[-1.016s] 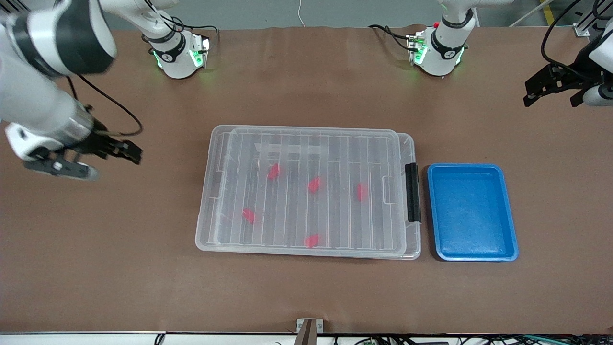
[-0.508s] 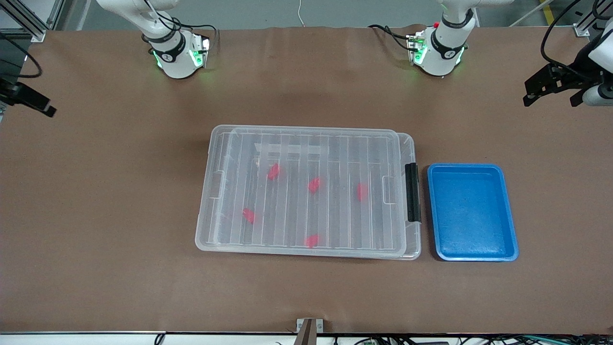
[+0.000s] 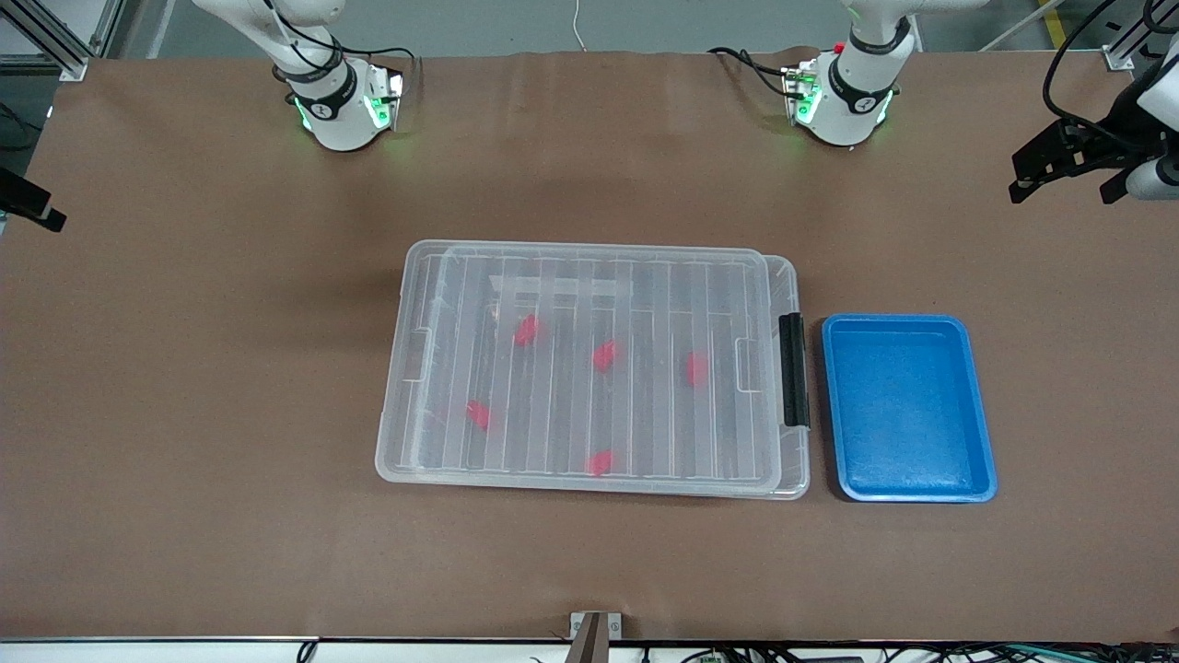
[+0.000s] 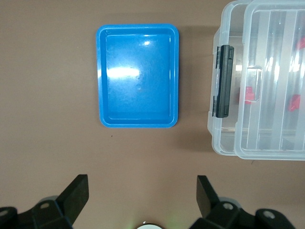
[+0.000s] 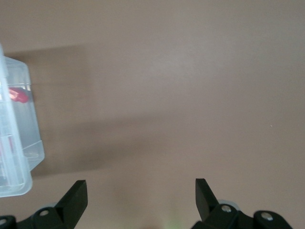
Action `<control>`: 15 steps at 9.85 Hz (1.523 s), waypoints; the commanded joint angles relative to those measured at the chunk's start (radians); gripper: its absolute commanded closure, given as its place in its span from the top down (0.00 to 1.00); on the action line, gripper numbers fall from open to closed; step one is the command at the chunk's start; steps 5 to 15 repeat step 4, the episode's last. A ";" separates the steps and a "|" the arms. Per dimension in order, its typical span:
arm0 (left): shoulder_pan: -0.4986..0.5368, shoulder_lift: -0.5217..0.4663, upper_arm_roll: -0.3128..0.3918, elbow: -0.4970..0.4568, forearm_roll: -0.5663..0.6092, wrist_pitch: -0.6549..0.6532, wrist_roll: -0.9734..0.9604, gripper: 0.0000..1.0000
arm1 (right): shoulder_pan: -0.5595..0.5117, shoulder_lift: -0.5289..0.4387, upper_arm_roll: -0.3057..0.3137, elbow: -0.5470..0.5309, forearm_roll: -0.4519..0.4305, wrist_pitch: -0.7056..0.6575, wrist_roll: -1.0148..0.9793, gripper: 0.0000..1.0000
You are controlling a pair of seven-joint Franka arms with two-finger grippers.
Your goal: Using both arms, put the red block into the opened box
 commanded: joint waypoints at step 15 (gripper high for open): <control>0.000 0.016 0.001 -0.008 -0.001 -0.007 0.010 1.00 | 0.039 0.010 -0.004 0.029 0.016 0.056 0.016 1.00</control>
